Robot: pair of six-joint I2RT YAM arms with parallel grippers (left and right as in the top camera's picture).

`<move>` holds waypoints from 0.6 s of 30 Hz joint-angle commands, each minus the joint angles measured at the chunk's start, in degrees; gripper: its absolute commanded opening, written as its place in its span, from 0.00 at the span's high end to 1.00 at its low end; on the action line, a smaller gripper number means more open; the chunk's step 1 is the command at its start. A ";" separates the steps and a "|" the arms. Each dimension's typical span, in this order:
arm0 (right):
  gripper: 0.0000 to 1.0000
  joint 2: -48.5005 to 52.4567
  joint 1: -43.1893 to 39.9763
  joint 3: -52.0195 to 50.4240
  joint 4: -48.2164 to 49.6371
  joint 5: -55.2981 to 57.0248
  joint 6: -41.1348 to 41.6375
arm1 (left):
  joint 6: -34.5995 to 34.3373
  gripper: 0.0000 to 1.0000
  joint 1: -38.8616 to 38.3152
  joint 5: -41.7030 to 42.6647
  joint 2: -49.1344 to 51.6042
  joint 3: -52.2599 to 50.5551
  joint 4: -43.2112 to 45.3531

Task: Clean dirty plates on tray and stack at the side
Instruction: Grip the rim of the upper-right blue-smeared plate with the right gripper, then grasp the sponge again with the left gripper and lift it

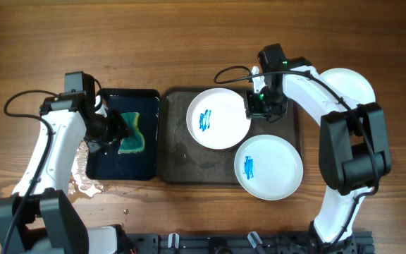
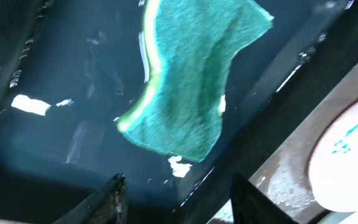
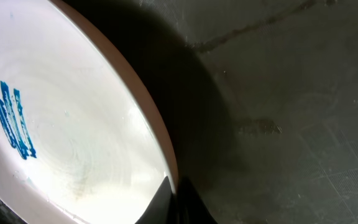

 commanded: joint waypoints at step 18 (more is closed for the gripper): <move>0.96 0.96 0.17 -0.15 0.63 -1.16 -0.57 | -0.61 0.56 -2.23 -7.21 9.44 -1.29 12.39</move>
